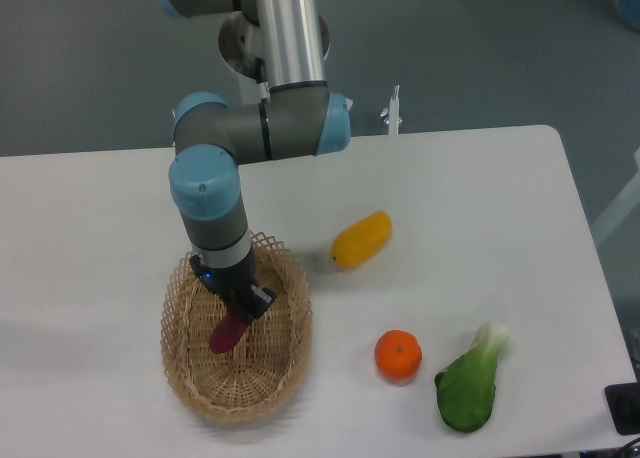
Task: Place the sweet potato in the basket
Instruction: 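Lower the sweet potato into the basket and open the gripper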
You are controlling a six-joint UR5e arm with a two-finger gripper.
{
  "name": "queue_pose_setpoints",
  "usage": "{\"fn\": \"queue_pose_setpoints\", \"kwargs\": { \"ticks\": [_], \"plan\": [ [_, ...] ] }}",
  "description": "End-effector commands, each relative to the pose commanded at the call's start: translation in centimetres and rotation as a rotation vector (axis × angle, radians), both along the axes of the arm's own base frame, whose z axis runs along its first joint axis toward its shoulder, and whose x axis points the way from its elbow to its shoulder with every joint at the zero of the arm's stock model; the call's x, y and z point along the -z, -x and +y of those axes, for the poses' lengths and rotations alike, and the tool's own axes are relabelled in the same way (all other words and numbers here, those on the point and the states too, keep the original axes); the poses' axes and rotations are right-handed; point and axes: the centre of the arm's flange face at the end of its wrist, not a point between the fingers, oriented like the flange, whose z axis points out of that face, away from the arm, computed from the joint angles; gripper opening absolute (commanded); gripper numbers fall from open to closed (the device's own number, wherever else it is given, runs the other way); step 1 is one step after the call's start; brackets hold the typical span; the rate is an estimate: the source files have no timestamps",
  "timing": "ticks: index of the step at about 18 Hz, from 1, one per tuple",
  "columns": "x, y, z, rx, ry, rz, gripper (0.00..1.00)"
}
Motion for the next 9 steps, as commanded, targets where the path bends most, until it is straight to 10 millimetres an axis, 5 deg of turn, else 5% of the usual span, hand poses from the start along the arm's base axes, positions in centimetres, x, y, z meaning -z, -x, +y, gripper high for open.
{"fn": "queue_pose_setpoints", "kwargs": {
  "ticks": [5, 7, 9],
  "plan": [
    [-0.01, -0.26, 0.26, 0.004, -0.001, 0.002, 0.39],
    [-0.21, -0.19, 0.38, 0.006, -0.004, 0.005, 0.62],
    [-0.70, 0.01, 0.58, 0.005, -0.010, 0.015, 0.98]
  ]
}}
